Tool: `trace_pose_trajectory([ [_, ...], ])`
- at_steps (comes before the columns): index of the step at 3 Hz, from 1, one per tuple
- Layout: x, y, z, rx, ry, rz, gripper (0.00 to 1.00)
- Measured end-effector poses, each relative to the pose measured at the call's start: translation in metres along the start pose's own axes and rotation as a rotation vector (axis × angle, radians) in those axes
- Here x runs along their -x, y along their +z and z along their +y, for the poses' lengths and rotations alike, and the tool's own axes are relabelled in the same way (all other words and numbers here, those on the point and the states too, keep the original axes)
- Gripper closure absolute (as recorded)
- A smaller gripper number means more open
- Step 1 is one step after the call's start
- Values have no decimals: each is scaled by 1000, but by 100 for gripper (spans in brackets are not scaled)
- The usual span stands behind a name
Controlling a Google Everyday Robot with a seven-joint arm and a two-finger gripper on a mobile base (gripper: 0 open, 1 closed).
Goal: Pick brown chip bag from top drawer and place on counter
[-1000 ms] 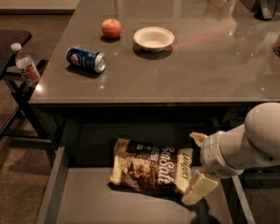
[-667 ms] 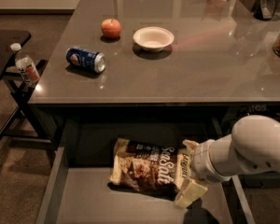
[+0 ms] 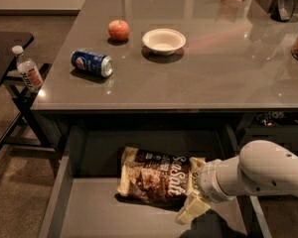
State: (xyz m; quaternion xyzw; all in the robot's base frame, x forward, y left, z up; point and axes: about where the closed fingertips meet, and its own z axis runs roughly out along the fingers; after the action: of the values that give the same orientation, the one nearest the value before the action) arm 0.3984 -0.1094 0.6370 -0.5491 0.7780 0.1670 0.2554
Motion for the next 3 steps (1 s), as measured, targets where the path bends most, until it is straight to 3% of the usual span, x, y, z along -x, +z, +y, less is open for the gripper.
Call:
trace_pose_trajectory([
  [1, 30, -3, -4, -39, -9, -69, 0],
  [2, 29, -1, -4, -41, -12, -58, 0],
  [3, 13, 9, -9, -41, 7, -15, 0],
])
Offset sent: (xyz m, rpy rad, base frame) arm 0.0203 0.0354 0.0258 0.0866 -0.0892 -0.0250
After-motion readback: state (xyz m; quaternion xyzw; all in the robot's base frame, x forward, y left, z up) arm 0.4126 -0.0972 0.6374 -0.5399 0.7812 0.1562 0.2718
